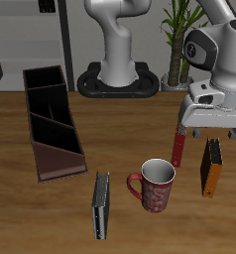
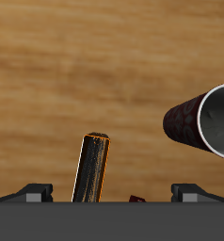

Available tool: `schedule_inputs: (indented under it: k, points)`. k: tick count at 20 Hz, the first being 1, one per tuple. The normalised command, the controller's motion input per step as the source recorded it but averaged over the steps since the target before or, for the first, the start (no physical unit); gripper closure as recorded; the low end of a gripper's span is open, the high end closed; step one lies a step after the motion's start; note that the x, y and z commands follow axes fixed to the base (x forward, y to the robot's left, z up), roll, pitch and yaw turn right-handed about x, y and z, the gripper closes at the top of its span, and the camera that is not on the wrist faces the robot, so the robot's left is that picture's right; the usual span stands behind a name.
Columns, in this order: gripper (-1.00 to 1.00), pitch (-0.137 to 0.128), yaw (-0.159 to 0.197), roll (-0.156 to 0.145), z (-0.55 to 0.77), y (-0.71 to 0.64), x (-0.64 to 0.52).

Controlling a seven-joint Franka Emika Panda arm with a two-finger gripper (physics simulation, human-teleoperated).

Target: Place the orange book into the right desk caddy's left compartment and place the red mug into the right desk caddy's right compartment

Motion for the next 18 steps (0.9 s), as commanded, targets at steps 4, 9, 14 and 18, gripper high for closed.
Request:
schedule_inputs:
  k: [4,9,14,18]
  points:
    - [-1.0,0.014,-0.011,-0.015,-0.24,-0.01,0.08]
    - [-1.0,0.004,-0.006,-0.011,-0.16,0.07,0.0]
    - [-1.0,0.007,0.009,0.013,-0.18,0.08,0.0]
    - [-1.0,0.033,0.021,0.018,-0.28,0.07,0.03]
